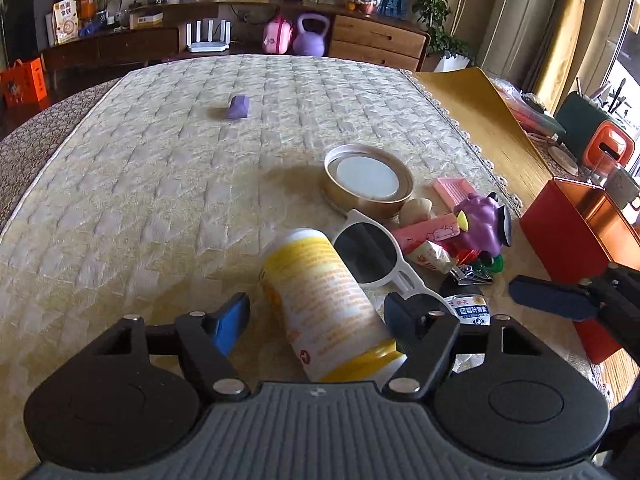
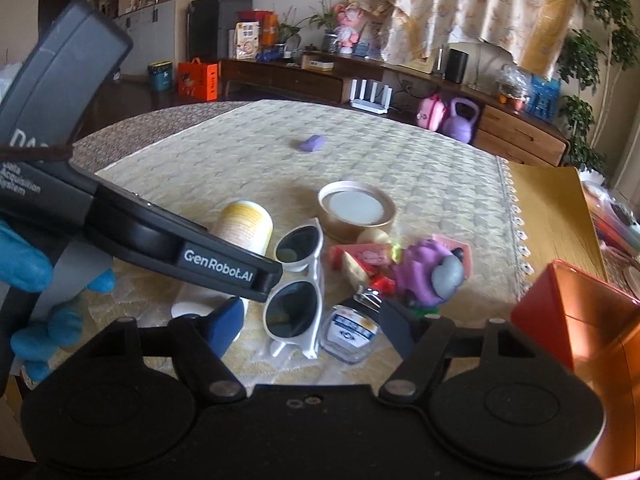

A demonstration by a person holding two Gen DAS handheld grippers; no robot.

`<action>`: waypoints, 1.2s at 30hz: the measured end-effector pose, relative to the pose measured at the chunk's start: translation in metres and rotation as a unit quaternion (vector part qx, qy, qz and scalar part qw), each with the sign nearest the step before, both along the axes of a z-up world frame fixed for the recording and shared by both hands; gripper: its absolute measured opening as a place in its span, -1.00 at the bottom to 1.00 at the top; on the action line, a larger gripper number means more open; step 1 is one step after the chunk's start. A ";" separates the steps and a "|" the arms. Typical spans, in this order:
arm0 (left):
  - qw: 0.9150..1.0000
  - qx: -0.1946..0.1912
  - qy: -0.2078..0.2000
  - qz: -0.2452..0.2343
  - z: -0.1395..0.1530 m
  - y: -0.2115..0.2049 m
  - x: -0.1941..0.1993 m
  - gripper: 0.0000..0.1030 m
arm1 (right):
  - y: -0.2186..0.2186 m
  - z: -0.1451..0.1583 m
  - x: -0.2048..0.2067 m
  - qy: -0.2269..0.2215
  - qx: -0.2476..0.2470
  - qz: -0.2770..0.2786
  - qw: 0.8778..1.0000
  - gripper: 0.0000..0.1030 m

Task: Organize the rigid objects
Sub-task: 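Grasp the white-and-yellow bottle with the left tool while the right tool grasps the white sunglasses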

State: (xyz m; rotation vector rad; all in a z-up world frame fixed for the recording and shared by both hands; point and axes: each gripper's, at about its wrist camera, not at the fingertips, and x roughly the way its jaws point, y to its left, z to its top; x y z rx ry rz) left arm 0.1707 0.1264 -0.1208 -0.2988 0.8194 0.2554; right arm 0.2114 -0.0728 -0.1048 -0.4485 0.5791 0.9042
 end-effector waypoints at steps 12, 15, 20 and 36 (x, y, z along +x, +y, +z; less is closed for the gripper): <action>1.000 -0.016 -0.015 -0.007 0.001 0.013 -0.009 0.00 | 0.021 -0.018 0.000 -0.003 -0.031 0.029 0.999 -0.01; 1.000 -0.015 -0.018 -0.010 0.001 0.013 -0.010 0.00 | 0.025 -0.021 0.000 -0.008 -0.033 0.031 0.999 -0.04; 1.000 -0.013 -0.019 -0.013 0.001 0.012 -0.010 -0.01 | 0.029 -0.025 0.000 -0.003 -0.036 0.030 0.999 -0.27; 1.000 -0.020 -0.007 -0.008 0.006 0.012 -0.019 -0.07 | 0.002 0.008 -0.012 0.008 0.023 -0.002 1.000 -0.30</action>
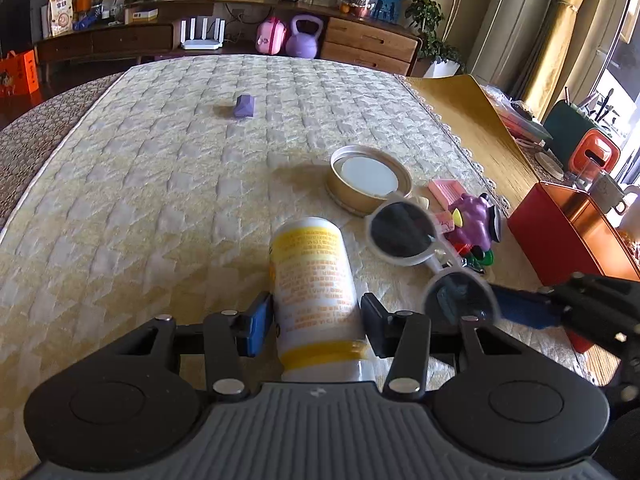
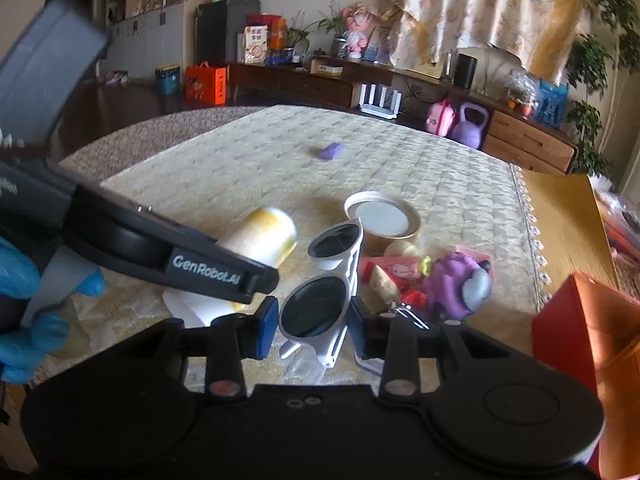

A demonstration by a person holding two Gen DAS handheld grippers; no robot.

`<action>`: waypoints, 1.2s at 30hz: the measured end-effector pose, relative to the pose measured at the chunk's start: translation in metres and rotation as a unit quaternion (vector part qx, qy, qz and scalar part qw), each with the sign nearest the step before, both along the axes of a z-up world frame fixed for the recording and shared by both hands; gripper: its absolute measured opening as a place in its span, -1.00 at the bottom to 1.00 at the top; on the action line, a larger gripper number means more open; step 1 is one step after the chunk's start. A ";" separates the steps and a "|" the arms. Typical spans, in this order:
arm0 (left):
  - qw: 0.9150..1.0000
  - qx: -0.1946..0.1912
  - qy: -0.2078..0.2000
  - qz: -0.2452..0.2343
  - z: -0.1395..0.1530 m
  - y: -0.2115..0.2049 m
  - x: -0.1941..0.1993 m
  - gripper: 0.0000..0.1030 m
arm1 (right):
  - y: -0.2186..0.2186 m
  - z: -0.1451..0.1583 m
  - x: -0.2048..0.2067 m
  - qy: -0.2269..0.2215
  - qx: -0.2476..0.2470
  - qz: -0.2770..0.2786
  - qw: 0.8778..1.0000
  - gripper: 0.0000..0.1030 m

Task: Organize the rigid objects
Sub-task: 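Carry the bottle and sunglasses into the red tin box and open both tools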

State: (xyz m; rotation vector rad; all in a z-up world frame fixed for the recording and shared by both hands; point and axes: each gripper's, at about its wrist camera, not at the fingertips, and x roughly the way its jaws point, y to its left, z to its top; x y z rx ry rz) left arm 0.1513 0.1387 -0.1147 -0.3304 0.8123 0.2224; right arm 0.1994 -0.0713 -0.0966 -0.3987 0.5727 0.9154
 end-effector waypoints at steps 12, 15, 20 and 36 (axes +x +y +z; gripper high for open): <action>1.000 -0.005 -0.018 -0.017 0.037 -0.020 -0.019 -0.12 | -0.053 0.043 -0.012 -0.014 0.030 -0.032 0.999 -0.29; 0.999 0.002 -0.028 -0.028 0.049 -0.032 -0.020 -0.12 | -0.070 0.055 -0.012 -0.025 0.038 -0.042 0.998 -0.29; 0.997 0.004 -0.046 -0.056 0.071 -0.056 -0.014 -0.12 | -0.098 0.066 -0.004 -0.035 0.045 -0.065 0.996 -0.29; 0.984 -0.032 -0.053 -0.165 0.116 -0.151 0.063 -0.13 | -0.181 0.057 0.052 -0.046 0.033 -0.158 0.986 -0.29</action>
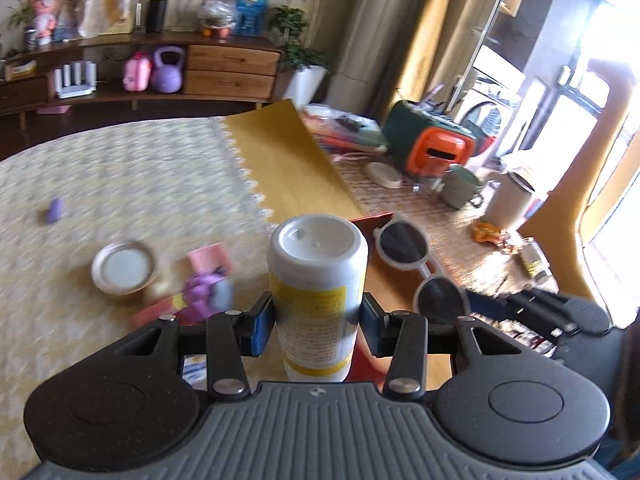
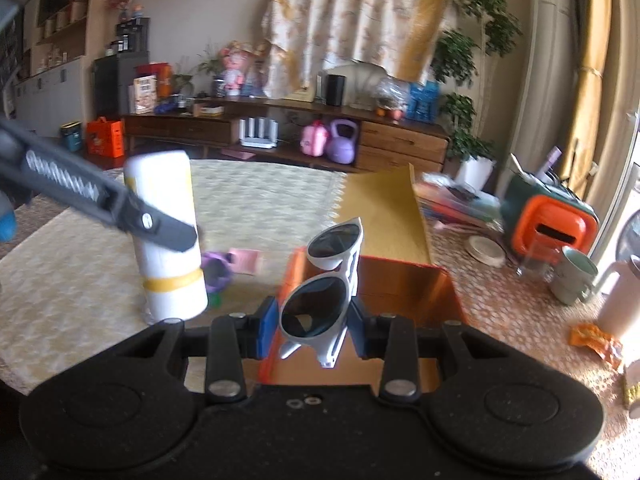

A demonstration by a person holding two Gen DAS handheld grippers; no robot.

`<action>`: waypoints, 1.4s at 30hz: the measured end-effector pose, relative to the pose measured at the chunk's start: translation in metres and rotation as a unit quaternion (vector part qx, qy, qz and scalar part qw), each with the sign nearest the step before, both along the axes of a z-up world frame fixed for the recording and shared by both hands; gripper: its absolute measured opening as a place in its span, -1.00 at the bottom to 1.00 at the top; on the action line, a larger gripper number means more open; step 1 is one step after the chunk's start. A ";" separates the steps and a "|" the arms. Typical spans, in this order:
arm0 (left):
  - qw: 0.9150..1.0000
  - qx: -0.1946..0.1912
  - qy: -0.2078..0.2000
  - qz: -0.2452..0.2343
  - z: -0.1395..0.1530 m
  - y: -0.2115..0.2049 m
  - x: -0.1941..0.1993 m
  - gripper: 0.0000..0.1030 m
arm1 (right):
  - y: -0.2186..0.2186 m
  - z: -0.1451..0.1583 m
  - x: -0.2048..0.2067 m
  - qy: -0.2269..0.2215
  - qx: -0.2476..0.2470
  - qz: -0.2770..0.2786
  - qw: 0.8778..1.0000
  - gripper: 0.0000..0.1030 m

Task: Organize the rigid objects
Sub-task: 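Carry the bottle and sunglasses into the red tin box and open both tools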

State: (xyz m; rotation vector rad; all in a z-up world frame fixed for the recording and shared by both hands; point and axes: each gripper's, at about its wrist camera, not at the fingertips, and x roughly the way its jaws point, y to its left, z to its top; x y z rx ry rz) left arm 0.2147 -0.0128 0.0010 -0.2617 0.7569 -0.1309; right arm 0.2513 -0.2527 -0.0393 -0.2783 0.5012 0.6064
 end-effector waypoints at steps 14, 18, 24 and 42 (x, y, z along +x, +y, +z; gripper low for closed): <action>0.996 0.008 0.061 -0.066 -0.014 -0.071 0.086 -0.13 | -0.034 -0.024 0.042 0.010 -0.019 -0.037 0.999 -0.29; 0.994 0.024 0.085 -0.070 -0.032 -0.081 0.105 -0.13 | -0.038 -0.030 0.048 0.016 -0.023 -0.034 0.999 -0.29; 0.989 0.023 0.132 -0.068 -0.058 -0.081 0.125 -0.13 | -0.038 -0.038 0.052 0.023 -0.034 -0.022 0.999 -0.29; 0.982 0.051 0.170 -0.064 -0.095 -0.092 0.183 -0.14 | -0.027 -0.059 0.075 0.056 -0.046 -0.027 0.997 -0.29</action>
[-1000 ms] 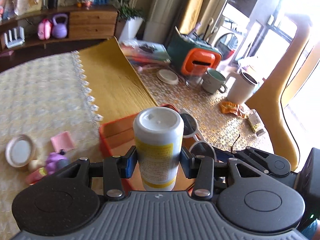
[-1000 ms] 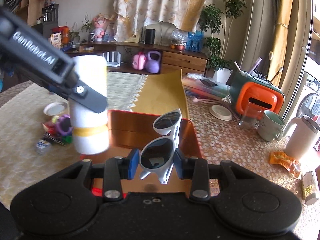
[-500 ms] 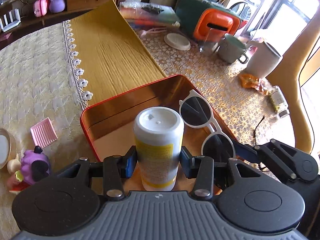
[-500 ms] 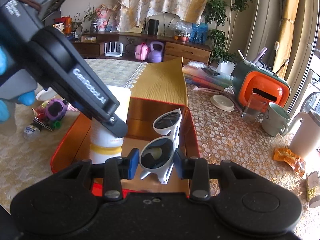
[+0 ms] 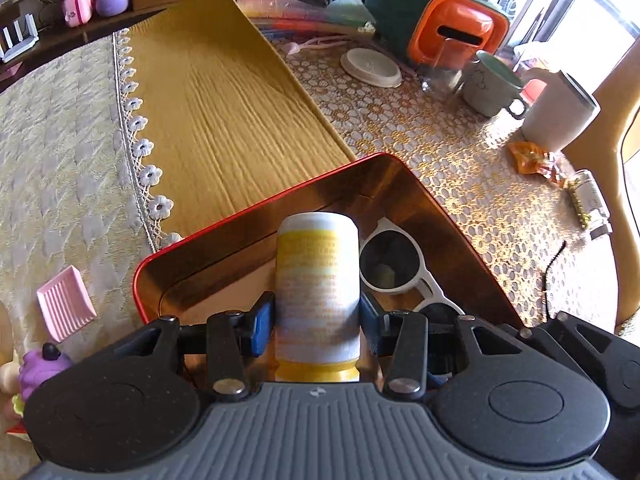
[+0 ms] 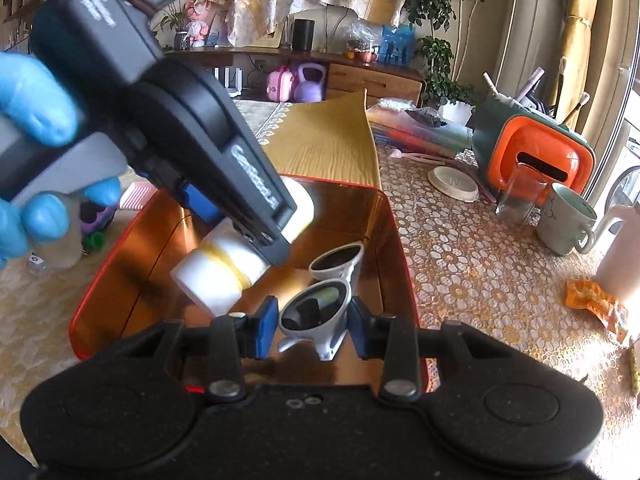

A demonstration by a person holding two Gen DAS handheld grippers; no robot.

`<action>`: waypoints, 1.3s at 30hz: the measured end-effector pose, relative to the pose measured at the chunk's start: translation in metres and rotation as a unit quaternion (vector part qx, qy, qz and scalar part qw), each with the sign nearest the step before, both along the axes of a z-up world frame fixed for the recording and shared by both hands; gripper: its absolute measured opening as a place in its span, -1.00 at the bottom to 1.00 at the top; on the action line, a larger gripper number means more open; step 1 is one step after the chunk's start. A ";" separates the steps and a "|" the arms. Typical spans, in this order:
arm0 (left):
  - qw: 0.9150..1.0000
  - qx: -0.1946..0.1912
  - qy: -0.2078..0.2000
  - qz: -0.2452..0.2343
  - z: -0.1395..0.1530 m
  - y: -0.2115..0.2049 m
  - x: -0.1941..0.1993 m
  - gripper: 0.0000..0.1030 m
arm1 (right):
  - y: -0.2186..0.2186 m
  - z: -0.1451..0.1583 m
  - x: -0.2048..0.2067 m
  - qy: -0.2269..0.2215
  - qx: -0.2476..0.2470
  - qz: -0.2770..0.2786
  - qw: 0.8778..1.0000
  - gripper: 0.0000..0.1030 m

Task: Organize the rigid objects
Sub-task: 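Carry the bottle and sunglasses into the red tin box and open both tools, then grasp the purple block with the left tool while the right tool moves toward the glass jar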

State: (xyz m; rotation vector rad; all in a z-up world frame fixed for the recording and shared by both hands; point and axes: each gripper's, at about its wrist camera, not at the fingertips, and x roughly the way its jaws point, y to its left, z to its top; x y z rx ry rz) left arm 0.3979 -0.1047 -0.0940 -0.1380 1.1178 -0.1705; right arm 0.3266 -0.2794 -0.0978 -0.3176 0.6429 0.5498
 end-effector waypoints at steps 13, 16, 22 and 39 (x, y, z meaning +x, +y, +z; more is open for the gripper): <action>1.000 0.000 0.008 -0.002 -0.013 -0.004 0.004 -0.13 | 0.002 -0.003 0.003 0.019 -0.023 -0.003 1.000 -0.20; 1.000 0.004 0.006 -0.002 -0.012 -0.004 0.003 -0.14 | 0.002 0.001 -0.001 0.013 -0.028 -0.001 1.000 -0.05; 0.999 0.013 -0.024 -0.019 0.000 -0.006 -0.013 0.09 | -0.003 0.014 -0.010 0.009 -0.010 -0.010 1.000 -0.03; 0.995 0.011 -0.096 -0.016 0.054 0.045 -0.100 0.11 | 0.006 0.063 -0.055 0.021 0.060 -0.029 0.998 0.22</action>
